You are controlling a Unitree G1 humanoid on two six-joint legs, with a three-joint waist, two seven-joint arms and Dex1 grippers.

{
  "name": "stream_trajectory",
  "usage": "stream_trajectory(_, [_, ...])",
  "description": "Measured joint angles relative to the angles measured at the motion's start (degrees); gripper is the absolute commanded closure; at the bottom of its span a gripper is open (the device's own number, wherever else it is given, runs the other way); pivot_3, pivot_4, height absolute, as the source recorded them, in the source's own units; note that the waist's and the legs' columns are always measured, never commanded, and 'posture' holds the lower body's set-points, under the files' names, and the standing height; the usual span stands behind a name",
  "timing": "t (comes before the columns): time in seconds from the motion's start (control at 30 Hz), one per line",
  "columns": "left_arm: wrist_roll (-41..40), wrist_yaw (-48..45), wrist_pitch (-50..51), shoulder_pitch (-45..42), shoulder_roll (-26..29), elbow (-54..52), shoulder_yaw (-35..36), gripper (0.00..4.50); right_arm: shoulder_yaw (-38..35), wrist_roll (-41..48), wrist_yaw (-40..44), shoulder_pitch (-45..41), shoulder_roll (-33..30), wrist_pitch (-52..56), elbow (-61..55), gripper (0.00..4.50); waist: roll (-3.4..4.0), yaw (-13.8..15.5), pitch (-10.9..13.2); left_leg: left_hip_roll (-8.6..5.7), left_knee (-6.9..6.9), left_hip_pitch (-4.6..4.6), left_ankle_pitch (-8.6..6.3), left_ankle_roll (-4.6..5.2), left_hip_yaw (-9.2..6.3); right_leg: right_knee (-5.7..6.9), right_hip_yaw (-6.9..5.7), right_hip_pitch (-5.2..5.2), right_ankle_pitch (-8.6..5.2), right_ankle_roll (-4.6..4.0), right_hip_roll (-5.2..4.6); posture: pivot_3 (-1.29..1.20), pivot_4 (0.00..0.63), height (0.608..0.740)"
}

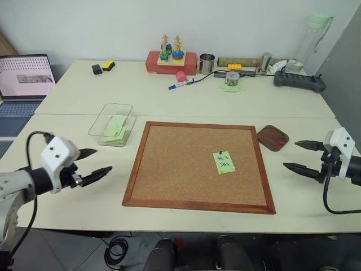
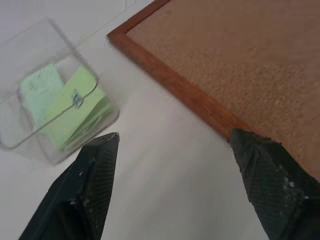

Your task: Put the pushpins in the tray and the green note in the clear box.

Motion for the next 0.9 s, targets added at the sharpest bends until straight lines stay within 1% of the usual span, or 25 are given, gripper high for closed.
stream_trajectory(0.03, [-0.2,0.0,0.4,-0.9,0.0,-0.8,-0.9,1.64,-0.1,0.2,-0.1,0.2,0.0,0.2,-0.6,0.0,0.0,0.0,0.0,0.0,0.01,0.0,0.0,0.0,0.0,0.01,-0.01,0.01,0.0,0.0,0.0,0.0,0.15,0.74])
stream_trajectory(0.1, [-1.0,-0.1,1.6,-4.0,0.0,-3.5,-4.7,2.09,-0.6,0.7,-0.7,0.7,0.3,0.9,-2.7,0.0,0.0,0.0,0.0,0.01,0.05,0.0,0.0,0.0,-0.01,0.04,-0.01,0.01,0.0,0.01,0.04,0.0,0.15,0.74])
stream_trajectory(0.13, [-1.2,-0.2,2.0,-5.3,0.0,-4.5,-6.5,2.18,-0.7,0.9,-0.9,0.8,0.4,1.4,-3.7,0.0,0.0,0.0,0.0,0.02,0.07,0.0,0.0,0.0,-0.02,0.05,-0.01,0.01,0.0,0.01,0.06,0.0,0.15,0.74])
stream_trajectory(0.17, [-1.2,-0.2,2.4,-6.8,-0.2,-5.2,-8.6,2.49,-0.8,1.2,-1.1,1.1,0.7,1.9,-4.8,0.0,0.0,0.0,0.0,0.01,0.07,0.0,0.0,0.0,-0.02,0.07,-0.01,0.02,0.0,0.02,0.06,0.0,0.15,0.74])
stream_trajectory(0.23, [-1.0,-0.2,2.4,-9.7,-1.6,-6.1,-12.9,2.86,-0.9,2.3,-2.0,1.3,1.6,3.4,-7.3,0.0,0.0,0.0,0.0,0.01,0.1,0.0,0.0,0.0,-0.03,0.09,0.0,0.03,0.0,0.02,0.08,0.0,0.15,0.74])
stream_trajectory(0.3, [0.3,0.3,2.0,-11.9,-3.8,-6.2,-17.6,3.19,-0.6,2.9,-3.0,1.1,2.8,4.8,-9.8,0.0,0.0,0.0,0.0,0.01,0.13,0.01,0.0,0.0,-0.01,0.11,0.02,0.04,0.01,0.04,0.09,0.0,0.15,0.74])
stream_trajectory(0.4, [3.2,1.2,-0.1,-14.0,-8.6,-4.6,-24.4,3.89,1.5,3.2,-4.6,-0.3,5.0,6.8,-12.1,0.0,-0.01,-0.3,0.0,0.01,0.2,0.01,0.0,0.0,0.02,0.16,0.05,0.03,0.02,0.06,0.1,0.0,0.15,0.74])
stream_trajectory(0.47, [5.0,1.9,-1.6,-15.0,-11.5,-2.7,-27.5,4.39,3.6,3.2,-5.2,-2.1,6.5,7.7,-12.9,0.0,-0.02,-0.3,0.0,0.01,0.26,0.0,0.0,0.0,-0.02,0.21,0.03,0.03,0.02,0.07,0.11,0.0,0.15,0.74])
stream_trajectory(0.53, [6.5,2.7,-3.6,-15.7,-13.6,-0.3,-29.5,4.48,5.8,2.9,-5.9,-3.9,7.6,8.0,-13.2,0.0,-0.02,-0.2,0.0,0.0,0.28,0.0,0.0,0.01,-0.06,0.22,0.02,0.04,0.02,0.07,0.12,0.0,0.15,0.74])
stream_trajectory(0.7, [10.3,4.6,-9.6,-18.9,-20.9,7.7,-33.4,4.48,12.1,0.3,-8.0,-10.9,12.1,8.5,-10.1,0.0,-0.03,-0.1,0.0,-0.05,0.35,-0.04,0.0,0.0,-0.07,0.21,0.03,0.03,0.06,0.07,0.11,0.0,0.15,0.74])
stream_trajectory(0.9, [13.4,6.0,-13.7,-19.3,-25.0,14.2,-36.2,4.48,19.4,-5.1,-8.3,-18.2,16.6,7.9,-1.7,0.0,-0.02,-0.3,0.0,-0.04,0.35,-0.02,0.0,0.0,-0.06,0.29,0.04,0.0,0.06,0.05,0.11,0.0,0.15,0.74])
